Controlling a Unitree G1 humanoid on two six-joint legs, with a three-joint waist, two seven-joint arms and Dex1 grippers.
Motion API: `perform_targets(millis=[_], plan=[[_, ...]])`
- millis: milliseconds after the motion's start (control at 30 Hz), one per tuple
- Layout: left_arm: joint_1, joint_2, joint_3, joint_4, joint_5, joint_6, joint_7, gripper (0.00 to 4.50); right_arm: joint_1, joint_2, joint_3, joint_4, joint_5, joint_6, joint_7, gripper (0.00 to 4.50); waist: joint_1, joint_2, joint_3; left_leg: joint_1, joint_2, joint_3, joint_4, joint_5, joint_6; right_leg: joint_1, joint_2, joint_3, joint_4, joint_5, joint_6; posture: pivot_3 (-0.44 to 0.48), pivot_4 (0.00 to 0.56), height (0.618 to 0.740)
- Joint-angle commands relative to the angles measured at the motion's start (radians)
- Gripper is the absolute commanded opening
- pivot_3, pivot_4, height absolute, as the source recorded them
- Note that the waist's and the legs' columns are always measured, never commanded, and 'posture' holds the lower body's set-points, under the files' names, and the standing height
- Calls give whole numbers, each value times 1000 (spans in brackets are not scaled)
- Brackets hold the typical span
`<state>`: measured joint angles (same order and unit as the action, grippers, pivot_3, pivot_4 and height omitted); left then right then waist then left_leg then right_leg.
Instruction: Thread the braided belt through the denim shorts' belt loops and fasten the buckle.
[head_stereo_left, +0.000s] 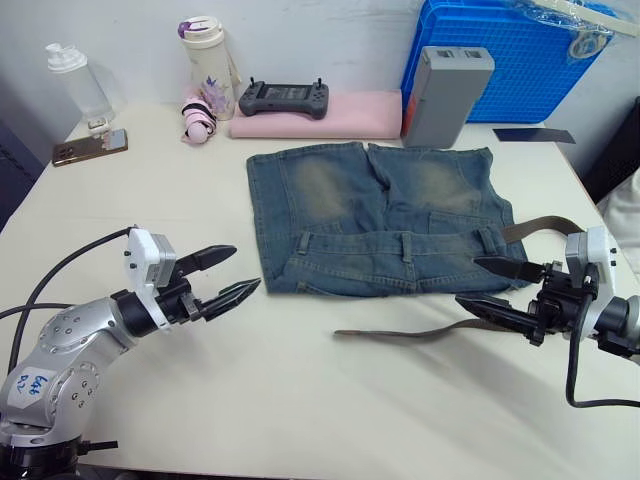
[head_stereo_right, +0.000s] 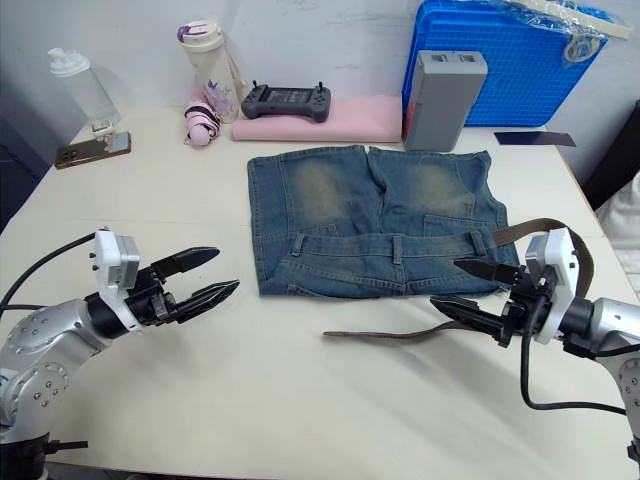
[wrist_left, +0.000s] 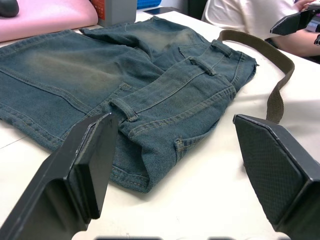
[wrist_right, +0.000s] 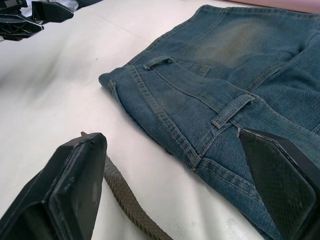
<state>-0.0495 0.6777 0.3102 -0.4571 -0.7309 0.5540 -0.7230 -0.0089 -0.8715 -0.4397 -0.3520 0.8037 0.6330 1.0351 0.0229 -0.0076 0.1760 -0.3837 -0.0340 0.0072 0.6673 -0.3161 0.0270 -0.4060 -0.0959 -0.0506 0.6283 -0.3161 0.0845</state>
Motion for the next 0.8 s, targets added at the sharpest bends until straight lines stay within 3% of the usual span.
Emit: perform_targets(millis=[33, 533, 800], plan=[[-11, 6, 26, -17, -25, -9, -12, 4016, -11, -9, -23, -10, 11, -13, 4, 4454, 0, 0, 0, 0, 0, 0, 0, 0, 0, 0, 0, 0, 0, 0, 0, 0, 150, 725], [-4, 14, 28, 9, -18, -13, -42, 4016, -19, -7, 18, 15, -43, -65, 40, 4454, 0, 0, 0, 0, 0, 0, 0, 0, 0, 0, 0, 0, 0, 0, 0, 0, 150, 725], [-26, 26, 13, 25, -7, -18, -68, 4016, -87, -123, 252, -44, -185, -136, 181, 4454, -2, 0, 0, 0, 0, 0, 1, 0, 0, 0, 0, 0, 0, 0, 0, 0, 150, 725]])
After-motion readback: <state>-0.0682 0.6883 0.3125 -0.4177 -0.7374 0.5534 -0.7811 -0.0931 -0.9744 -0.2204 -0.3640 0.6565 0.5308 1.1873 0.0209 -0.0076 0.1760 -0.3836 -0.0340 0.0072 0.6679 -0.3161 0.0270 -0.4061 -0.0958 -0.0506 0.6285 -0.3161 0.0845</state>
